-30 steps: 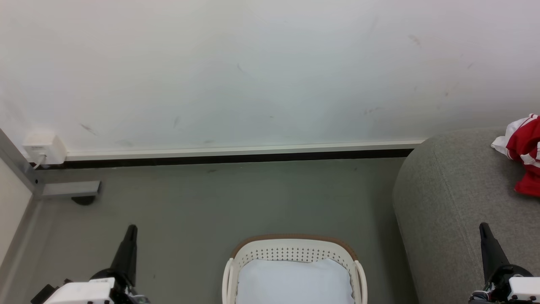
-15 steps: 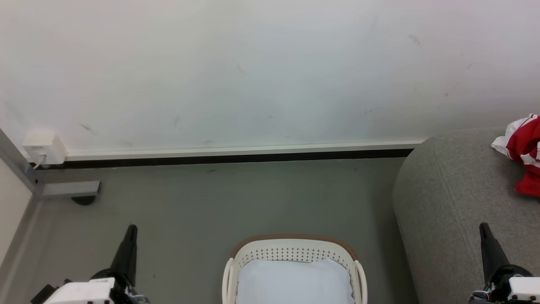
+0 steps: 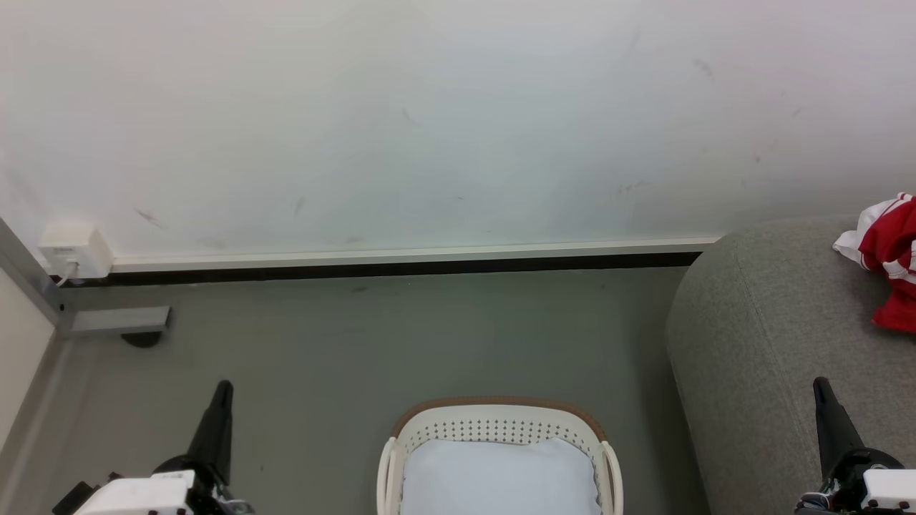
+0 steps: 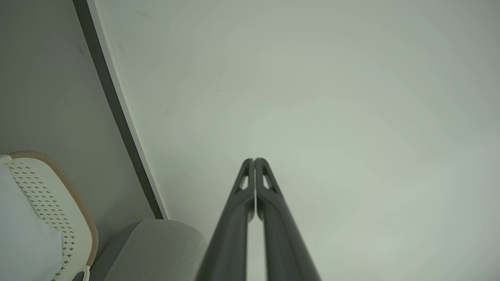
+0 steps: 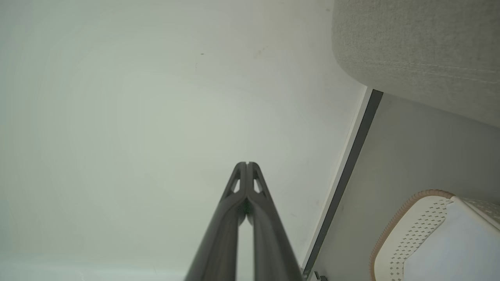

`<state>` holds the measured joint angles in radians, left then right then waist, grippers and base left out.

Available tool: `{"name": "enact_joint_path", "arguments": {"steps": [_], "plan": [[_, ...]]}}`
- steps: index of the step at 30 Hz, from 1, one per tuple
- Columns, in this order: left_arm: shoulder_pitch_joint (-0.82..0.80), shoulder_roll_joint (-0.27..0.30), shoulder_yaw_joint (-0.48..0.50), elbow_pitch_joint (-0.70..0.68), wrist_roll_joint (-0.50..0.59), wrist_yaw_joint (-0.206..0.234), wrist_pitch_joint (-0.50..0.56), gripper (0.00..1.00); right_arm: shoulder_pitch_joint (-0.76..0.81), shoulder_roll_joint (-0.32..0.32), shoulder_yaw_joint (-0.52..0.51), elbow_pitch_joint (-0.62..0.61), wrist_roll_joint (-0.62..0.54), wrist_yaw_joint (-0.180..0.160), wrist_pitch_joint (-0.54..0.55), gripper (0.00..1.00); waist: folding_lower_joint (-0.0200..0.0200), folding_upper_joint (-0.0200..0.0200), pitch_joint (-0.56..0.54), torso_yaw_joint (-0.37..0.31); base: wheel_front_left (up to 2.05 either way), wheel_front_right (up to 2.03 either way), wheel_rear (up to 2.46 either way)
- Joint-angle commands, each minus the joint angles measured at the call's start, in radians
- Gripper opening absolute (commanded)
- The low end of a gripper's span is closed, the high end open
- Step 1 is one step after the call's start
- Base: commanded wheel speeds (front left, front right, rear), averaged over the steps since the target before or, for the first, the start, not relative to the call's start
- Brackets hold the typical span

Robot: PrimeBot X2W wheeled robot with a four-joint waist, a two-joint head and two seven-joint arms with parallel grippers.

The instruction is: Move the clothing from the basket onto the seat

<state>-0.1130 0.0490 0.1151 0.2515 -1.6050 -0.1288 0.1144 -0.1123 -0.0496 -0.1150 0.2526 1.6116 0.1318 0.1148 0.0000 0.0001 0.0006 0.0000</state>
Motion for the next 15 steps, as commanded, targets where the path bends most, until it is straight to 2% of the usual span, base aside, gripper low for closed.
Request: {"name": "enact_joint_path", "arguments": {"steps": [1, 15], "plan": [[-0.006, 0.002, 0.002, -0.002, -0.013, -0.005, 0.004, 0.00, -0.006, -0.001, -0.003, -0.006, 0.001, -0.002, 0.003, 0.00, 0.0000, -0.0001, 0.000, 0.000, 0.00, 0.00, 0.00], [-0.006, 0.002, 0.002, -0.002, -0.013, -0.005, 0.004, 0.00, -0.006, -0.001, -0.003, -0.006, 0.001, -0.002, 0.003, 0.00, 0.0000, -0.0001, 0.000, 0.000, 0.00, 0.00, 0.00]]}}
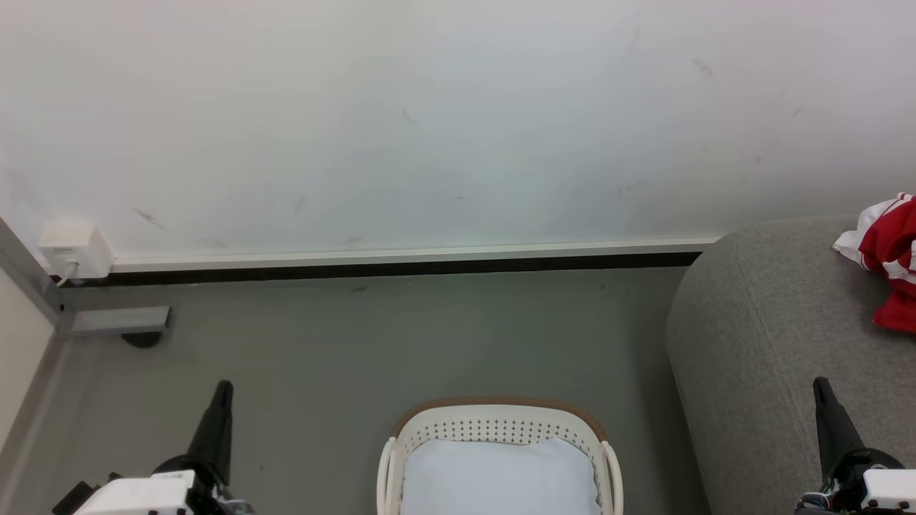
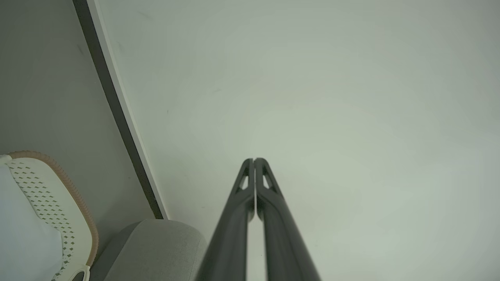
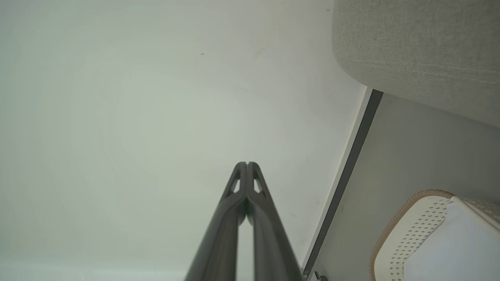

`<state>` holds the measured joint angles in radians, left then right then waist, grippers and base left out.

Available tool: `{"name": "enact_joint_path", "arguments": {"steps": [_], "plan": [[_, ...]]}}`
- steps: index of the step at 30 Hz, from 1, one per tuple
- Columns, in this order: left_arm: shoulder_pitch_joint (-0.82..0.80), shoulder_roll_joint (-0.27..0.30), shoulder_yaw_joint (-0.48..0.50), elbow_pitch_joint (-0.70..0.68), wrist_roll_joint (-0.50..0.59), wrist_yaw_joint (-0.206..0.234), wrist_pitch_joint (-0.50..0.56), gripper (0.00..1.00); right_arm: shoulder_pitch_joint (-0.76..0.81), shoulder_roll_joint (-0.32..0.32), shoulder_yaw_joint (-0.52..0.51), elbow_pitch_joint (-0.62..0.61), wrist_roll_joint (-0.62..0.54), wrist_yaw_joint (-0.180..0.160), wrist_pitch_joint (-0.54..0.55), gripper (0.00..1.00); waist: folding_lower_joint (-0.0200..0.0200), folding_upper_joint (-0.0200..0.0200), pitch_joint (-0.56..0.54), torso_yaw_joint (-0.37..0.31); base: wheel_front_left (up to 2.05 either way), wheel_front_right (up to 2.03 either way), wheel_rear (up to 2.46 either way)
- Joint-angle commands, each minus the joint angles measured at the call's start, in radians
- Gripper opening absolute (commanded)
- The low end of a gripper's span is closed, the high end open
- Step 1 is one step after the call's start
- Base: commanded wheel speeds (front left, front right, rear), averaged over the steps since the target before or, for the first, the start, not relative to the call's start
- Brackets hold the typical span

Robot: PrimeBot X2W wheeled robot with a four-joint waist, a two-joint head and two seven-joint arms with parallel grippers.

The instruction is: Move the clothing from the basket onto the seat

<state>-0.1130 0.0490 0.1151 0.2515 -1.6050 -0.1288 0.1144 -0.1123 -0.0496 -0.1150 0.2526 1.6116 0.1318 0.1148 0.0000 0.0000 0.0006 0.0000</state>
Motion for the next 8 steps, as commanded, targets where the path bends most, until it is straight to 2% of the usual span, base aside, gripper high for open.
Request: {"name": "enact_joint_path", "arguments": {"steps": [1, 8], "plan": [[-0.006, 0.002, 0.002, -0.002, -0.013, -0.005, 0.004, 0.00, -0.006, -0.001, -0.003, -0.006, 0.001, -0.002, 0.003, 0.00, 0.0000, 0.0000, 0.000, 0.000, 0.00, 0.00, 0.00], [-0.006, 0.002, 0.002, -0.002, -0.013, -0.005, 0.004, 0.00, -0.006, -0.001, -0.003, -0.006, 0.001, -0.002, 0.003, 0.00, 0.0000, 0.0000, 0.000, 0.000, 0.00, 0.00, 0.00]]}}
